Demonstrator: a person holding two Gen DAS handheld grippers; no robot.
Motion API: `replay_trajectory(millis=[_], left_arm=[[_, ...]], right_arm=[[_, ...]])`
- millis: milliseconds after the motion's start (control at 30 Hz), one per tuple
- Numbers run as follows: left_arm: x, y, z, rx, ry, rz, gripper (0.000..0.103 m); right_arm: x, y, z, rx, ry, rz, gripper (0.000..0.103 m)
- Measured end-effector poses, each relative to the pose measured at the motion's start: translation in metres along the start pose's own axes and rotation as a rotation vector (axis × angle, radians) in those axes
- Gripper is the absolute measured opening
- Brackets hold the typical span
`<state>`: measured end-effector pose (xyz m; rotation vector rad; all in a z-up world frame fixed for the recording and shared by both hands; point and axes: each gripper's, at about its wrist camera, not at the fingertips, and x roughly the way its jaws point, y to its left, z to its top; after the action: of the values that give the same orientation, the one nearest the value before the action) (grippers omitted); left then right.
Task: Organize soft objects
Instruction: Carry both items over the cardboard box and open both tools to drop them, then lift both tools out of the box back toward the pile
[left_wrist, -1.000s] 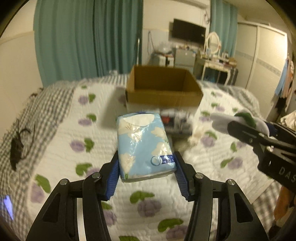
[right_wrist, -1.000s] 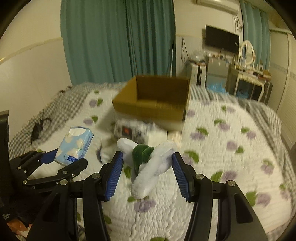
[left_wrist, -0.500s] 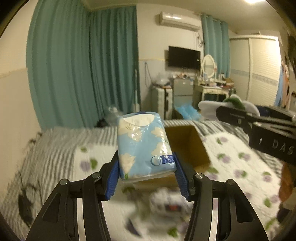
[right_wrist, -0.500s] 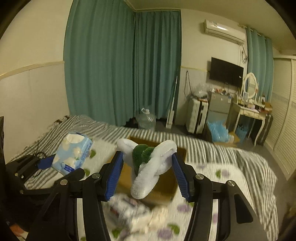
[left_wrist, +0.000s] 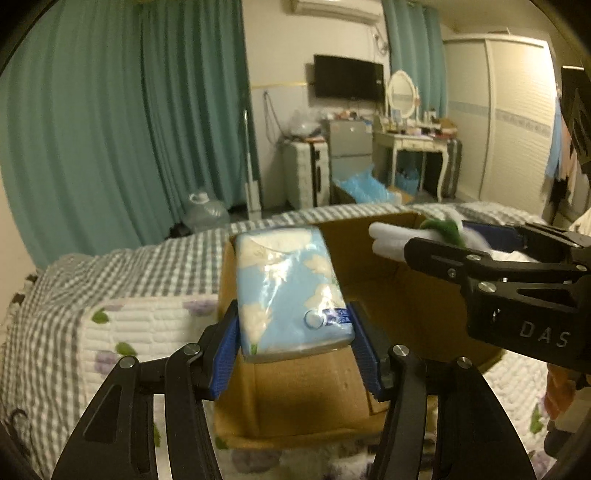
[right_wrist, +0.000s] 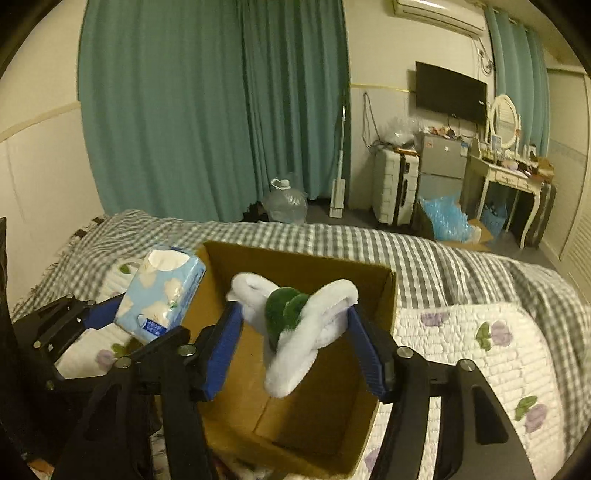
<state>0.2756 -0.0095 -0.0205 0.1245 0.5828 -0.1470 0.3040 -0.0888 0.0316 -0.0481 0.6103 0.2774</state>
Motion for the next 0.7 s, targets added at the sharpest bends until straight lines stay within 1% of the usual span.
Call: replay_trajectory(millis=[33,67,100,200,267,367,467,567,600,700], left_arm=[[0.002,-0.001,0.000,0.006,0.002,0.018,0.059],[0.004,-0.004,0.001,0.006,0.003,0.034,0.073],[0.003,-0.004,0.001,0.000,-0.002,0.050,0.081],[-0.003,-0.003,0.005,-0.009,-0.009,0.077,0.081],[-0.017,-0.002,0.009,-0.010,-0.023,0.087,0.081],[-0.048,0.001,0.017,-0.028,-0.064,0.090,0.081],[-0.100,0.002,0.028,-0.045,-0.121,0.074,0.081],[-0.151,-0.004,0.037,-0.035,-0.182,0.074,0.082],[-0.168,-0.005,0.039,-0.032,-0.202,0.081,0.086],[-0.212,-0.005,0.042,-0.016,-0.267,0.076,0.086]], right_arm=[[0.006,-0.005,-0.003,0.013,0.000,0.002,0.083],[0.007,-0.010,-0.007,0.024,-0.003,0.007,0.089],[0.008,-0.015,-0.010,0.038,-0.010,0.011,0.091],[0.002,-0.029,-0.011,0.056,-0.033,0.000,0.091],[-0.006,-0.034,-0.009,0.059,-0.049,-0.006,0.091],[-0.038,-0.041,-0.011,0.058,-0.080,-0.009,0.093],[-0.078,-0.041,-0.015,0.035,-0.096,-0.014,0.094],[-0.122,-0.037,-0.019,0.019,-0.119,-0.010,0.098],[-0.141,-0.034,-0.021,0.017,-0.139,-0.009,0.099],[-0.184,-0.022,-0.025,-0.005,-0.184,-0.005,0.101]])
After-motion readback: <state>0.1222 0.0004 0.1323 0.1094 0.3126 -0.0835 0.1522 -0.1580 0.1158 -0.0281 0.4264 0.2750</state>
